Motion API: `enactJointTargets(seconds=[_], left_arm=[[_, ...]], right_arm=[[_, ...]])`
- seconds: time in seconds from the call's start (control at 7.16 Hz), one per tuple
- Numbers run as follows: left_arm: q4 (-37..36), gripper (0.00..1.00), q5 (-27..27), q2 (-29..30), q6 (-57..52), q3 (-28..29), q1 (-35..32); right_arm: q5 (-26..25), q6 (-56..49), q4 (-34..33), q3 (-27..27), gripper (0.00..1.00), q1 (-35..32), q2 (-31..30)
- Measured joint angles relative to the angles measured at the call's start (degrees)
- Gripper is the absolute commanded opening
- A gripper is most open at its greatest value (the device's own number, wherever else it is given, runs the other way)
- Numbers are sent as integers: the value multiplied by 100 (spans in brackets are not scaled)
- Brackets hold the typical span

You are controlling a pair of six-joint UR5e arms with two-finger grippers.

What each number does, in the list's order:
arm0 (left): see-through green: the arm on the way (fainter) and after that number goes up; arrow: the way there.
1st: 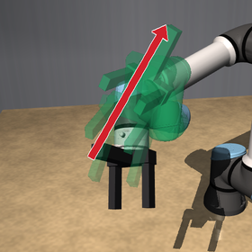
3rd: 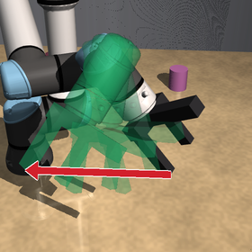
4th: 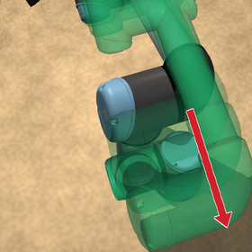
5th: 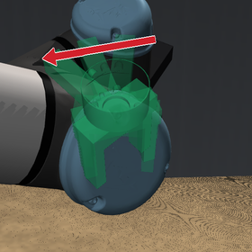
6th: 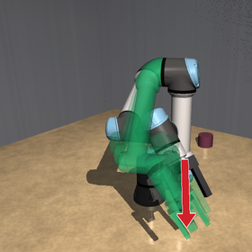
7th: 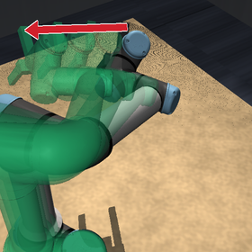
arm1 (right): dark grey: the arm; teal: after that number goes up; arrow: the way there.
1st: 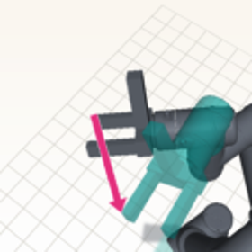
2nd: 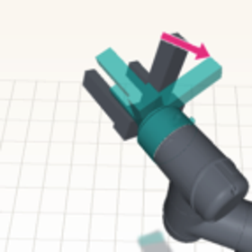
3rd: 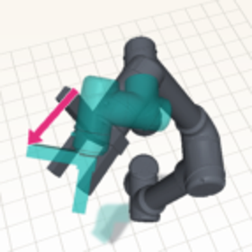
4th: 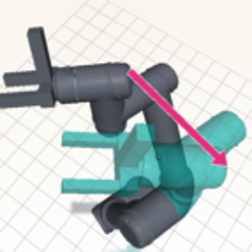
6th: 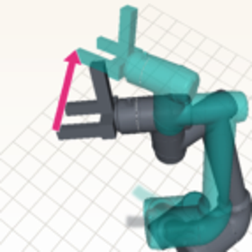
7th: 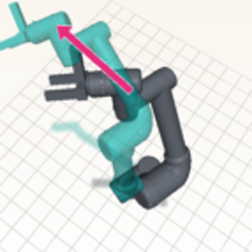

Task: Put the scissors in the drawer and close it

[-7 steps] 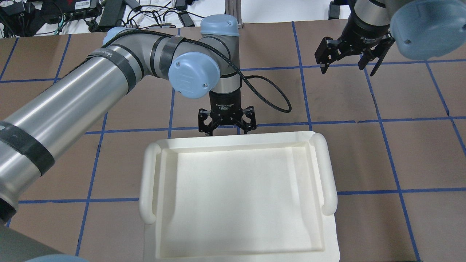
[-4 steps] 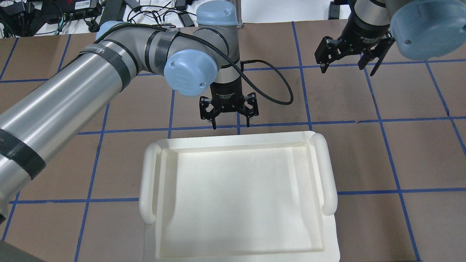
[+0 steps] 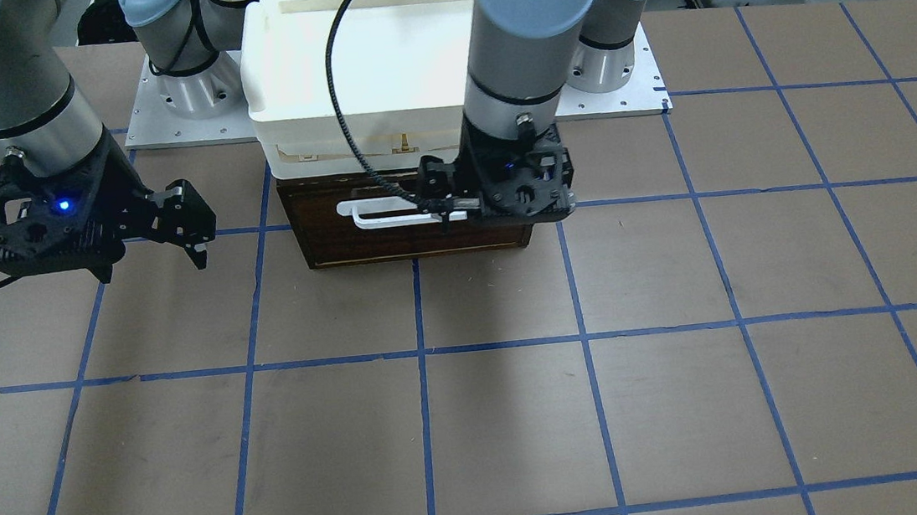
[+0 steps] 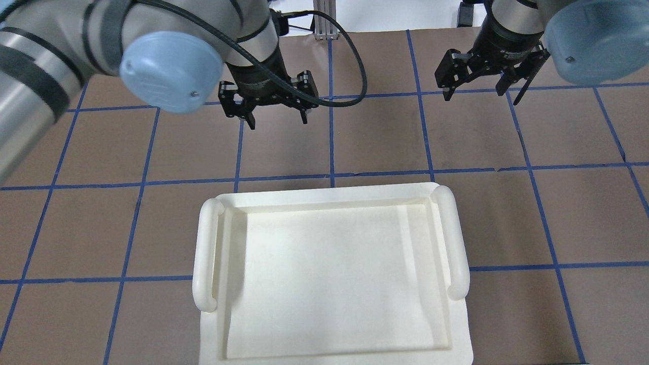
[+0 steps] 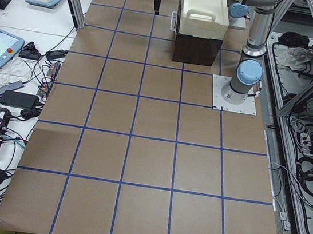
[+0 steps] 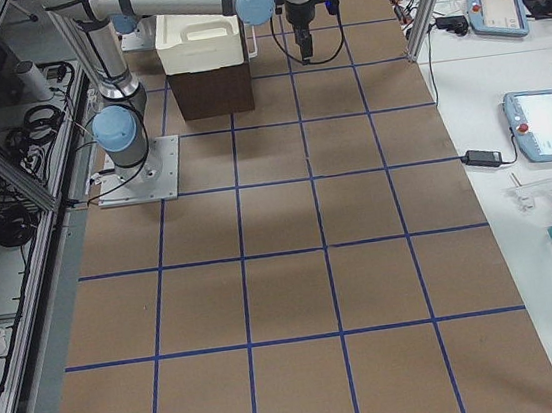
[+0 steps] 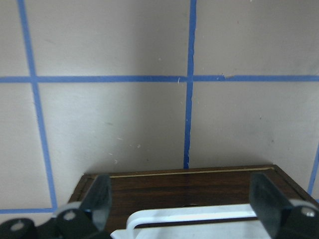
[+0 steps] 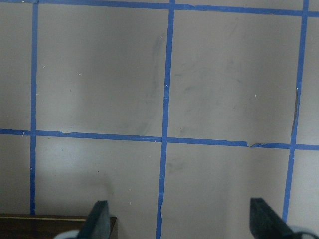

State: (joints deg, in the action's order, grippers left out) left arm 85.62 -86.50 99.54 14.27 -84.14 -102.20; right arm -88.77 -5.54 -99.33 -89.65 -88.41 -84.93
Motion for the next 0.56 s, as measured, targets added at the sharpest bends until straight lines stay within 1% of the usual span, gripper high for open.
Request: enactJointTargets(seconds=[0.28,0.56], left_arm=[[373,100,-26,-705,-655,-201,587],[462,100,-130,-1086,-751,-356,798]], right_arm=[[4,0,36,-5,100,-8,-40],[2,0,50,-7,100,-9,-43]])
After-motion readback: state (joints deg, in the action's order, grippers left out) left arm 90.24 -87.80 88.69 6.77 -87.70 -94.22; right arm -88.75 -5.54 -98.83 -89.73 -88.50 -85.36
